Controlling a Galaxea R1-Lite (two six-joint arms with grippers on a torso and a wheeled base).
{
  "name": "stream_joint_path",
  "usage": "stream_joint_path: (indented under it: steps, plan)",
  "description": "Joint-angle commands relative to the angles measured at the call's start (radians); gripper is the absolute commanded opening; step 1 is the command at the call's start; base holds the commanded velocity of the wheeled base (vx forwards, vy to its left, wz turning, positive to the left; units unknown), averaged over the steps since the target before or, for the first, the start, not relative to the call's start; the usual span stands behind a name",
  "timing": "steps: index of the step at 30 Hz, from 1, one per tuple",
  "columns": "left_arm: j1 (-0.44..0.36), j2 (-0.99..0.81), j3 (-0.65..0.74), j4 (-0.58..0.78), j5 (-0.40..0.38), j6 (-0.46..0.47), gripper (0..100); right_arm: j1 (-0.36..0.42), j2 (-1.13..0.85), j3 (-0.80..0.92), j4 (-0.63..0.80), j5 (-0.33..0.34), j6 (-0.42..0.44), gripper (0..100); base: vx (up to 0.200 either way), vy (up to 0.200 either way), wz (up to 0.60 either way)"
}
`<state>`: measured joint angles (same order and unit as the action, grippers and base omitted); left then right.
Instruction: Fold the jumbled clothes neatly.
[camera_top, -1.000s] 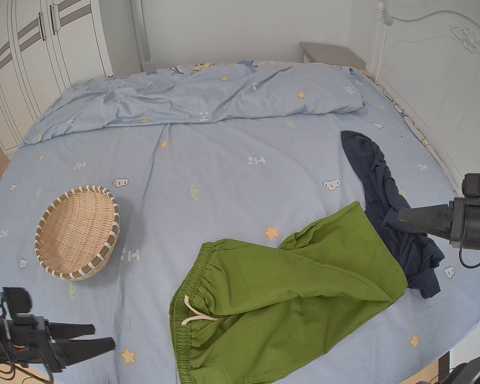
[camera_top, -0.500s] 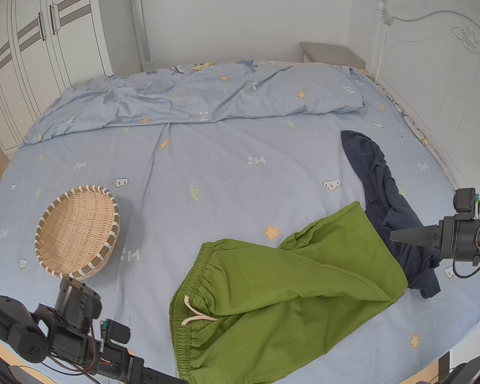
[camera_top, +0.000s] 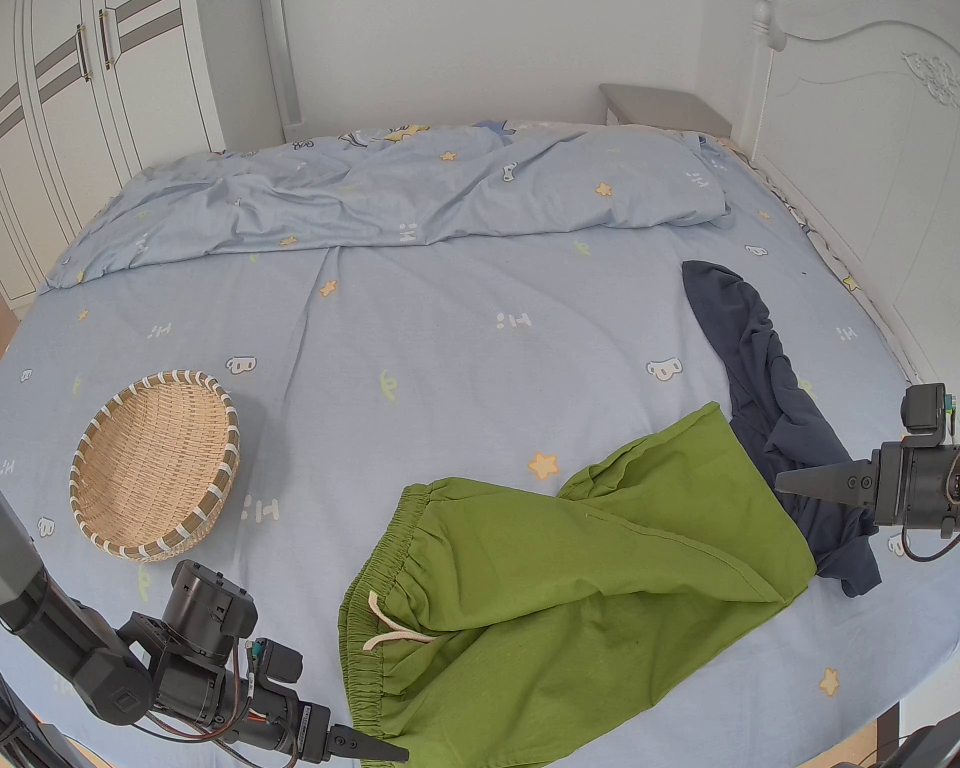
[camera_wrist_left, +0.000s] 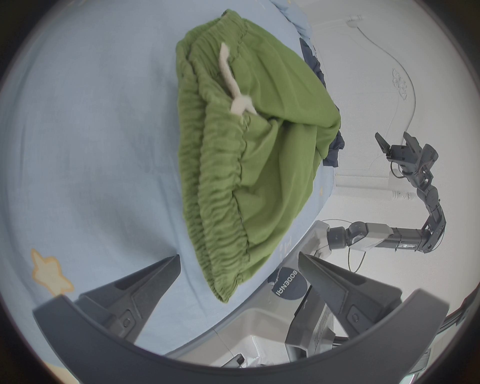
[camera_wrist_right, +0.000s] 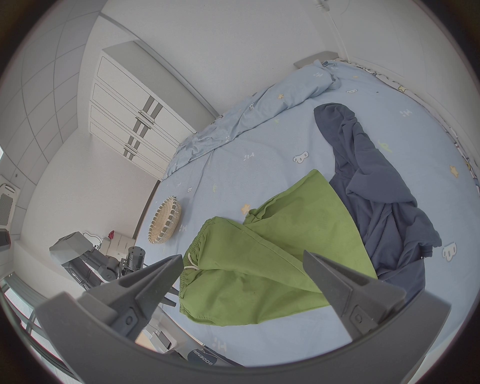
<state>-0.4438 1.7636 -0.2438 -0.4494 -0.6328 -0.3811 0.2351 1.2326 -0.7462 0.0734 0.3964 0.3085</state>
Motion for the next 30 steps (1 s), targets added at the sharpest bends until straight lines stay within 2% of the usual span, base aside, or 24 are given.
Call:
stream_joint_path:
  steps: [1,22,23,30]
  plan:
    - [0.013,0.025,-0.009,-0.023,0.001,-0.005,100,-0.002,0.002,-0.002,0.000,0.001,0.000,100,0.000,0.000,0.00]
    - [0.016,0.092,-0.011,-0.203,0.002,-0.009,100,-0.002,0.005,-0.001,0.000,0.001,0.000,100,0.000,0.000,0.00]
    - [0.016,0.097,-0.009,-0.209,0.002,-0.009,0,-0.002,0.005,-0.001,0.000,0.001,0.000,100,0.000,0.000,0.00]
    - [0.045,0.096,-0.005,-0.233,0.002,-0.010,0,0.000,0.004,-0.001,0.000,0.001,0.000,100,0.000,0.000,0.00]
